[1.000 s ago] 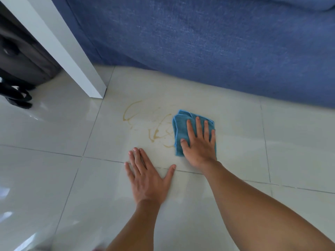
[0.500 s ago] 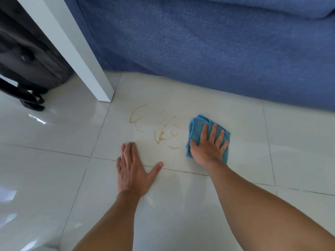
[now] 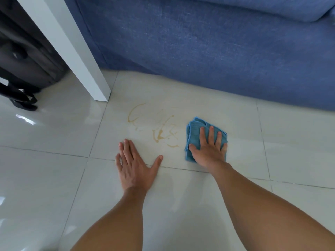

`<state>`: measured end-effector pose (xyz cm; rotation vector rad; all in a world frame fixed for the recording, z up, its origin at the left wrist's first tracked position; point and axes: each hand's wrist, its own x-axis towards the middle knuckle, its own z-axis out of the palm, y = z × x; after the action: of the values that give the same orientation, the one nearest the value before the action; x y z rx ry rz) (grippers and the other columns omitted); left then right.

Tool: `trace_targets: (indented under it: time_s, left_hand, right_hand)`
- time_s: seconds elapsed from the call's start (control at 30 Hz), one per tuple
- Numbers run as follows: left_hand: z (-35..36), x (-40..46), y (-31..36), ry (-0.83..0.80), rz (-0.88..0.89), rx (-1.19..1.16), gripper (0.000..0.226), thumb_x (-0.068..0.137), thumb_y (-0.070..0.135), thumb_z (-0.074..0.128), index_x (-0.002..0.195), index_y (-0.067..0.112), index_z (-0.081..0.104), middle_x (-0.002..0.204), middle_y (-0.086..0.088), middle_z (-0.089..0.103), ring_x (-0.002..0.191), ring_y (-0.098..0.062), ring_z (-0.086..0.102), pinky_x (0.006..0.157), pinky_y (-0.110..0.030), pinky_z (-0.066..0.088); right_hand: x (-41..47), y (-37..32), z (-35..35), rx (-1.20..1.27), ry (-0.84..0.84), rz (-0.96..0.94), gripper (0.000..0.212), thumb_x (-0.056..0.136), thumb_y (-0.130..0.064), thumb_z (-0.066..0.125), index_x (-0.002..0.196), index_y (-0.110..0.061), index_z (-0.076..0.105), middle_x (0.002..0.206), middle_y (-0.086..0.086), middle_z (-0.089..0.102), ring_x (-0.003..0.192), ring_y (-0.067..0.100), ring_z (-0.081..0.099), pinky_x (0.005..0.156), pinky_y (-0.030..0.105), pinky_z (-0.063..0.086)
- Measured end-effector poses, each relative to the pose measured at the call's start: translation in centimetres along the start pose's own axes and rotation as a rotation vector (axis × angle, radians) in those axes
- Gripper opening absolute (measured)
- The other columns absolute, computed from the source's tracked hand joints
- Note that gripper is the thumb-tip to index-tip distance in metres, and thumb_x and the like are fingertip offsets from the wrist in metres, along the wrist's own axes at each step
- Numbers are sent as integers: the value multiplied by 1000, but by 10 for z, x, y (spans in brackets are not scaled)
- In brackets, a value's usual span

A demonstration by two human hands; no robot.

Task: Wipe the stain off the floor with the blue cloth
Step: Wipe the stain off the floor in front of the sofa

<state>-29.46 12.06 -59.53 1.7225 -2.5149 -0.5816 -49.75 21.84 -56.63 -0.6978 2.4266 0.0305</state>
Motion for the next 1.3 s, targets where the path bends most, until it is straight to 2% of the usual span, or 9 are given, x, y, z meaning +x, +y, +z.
trace_targets:
  time_s: [0.17, 0.3, 0.43, 0.53, 0.67, 0.73, 0.9, 1.07, 1.3]
  left_hand:
    - [1, -1, -2, 32, 3, -33, 107, 86, 76, 35, 157, 4, 2, 168, -9, 2, 154, -21, -9, 125, -43, 0]
    - [5, 3, -2, 65, 10, -19, 100, 88, 71, 37, 157, 4, 7, 167, -11, 8, 155, -22, -2, 125, -43, 3]
    - [6, 2, 0, 65, -4, -26, 99, 88, 72, 32, 157, 4, 8, 167, -10, 9, 155, -22, -1, 125, -44, 4]
    - [4, 2, 2, 64, -2, -50, 103, 87, 75, 30, 157, 4, 6, 168, -10, 7, 155, -21, -3, 125, -46, 5]
    - [2, 5, 2, 11, -11, -5, 131, 68, 94, 38, 158, 5, 4, 167, -10, 5, 154, -22, -9, 124, -43, 1]
    - [1, 5, 1, 4, -10, 11, 137, 63, 97, 37, 158, 6, 3, 167, -11, 5, 154, -22, -8, 124, -43, 1]
    - [1, 4, 2, 12, -13, 18, 137, 63, 98, 37, 158, 4, 5, 167, -12, 6, 155, -23, -8, 124, -45, 1]
    - [1, 3, 4, 10, -5, 5, 136, 65, 97, 36, 158, 4, 1, 167, -12, 3, 154, -23, -11, 125, -45, 0]
    - [2, 4, 3, 32, -4, -8, 133, 66, 95, 38, 158, 3, 8, 167, -13, 10, 155, -24, -6, 125, -46, 4]
  right_hand:
    - [13, -19, 2, -23, 43, -42, 80, 98, -60, 26, 158, -31, -18, 164, 0, -32, 151, 30, -28, 120, 55, -15]
    - [8, -44, 20, -32, 113, -197, 76, 99, -58, 23, 159, -31, -14, 165, 1, -30, 150, 29, -29, 120, 54, -17]
    - [-14, -21, 44, -120, 232, -318, 78, 94, -66, 19, 160, -34, -8, 168, -4, -20, 153, 24, -22, 123, 50, -12]
    - [-3, -8, 35, -102, 269, -247, 80, 93, -68, 24, 161, -35, -3, 169, -5, -15, 155, 23, -17, 124, 50, -7]
    - [27, -32, 20, -24, 268, -109, 83, 94, -68, 28, 160, -34, -8, 168, -5, -21, 153, 24, -22, 123, 52, -11]
    - [39, -47, 14, -9, 241, -96, 83, 93, -68, 28, 160, -34, -9, 167, -4, -23, 152, 26, -24, 122, 52, -13]
    - [52, -73, 3, -10, 154, -198, 81, 96, -62, 31, 160, -34, -11, 165, -2, -28, 150, 28, -30, 119, 54, -19]
    - [45, -39, 9, -103, 268, -355, 78, 95, -65, 31, 160, -39, -4, 168, -8, -16, 154, 21, -19, 124, 49, -10]
    - [66, -57, 0, -38, 256, -163, 78, 95, -63, 27, 160, -36, -7, 168, -5, -20, 153, 25, -22, 122, 52, -13]
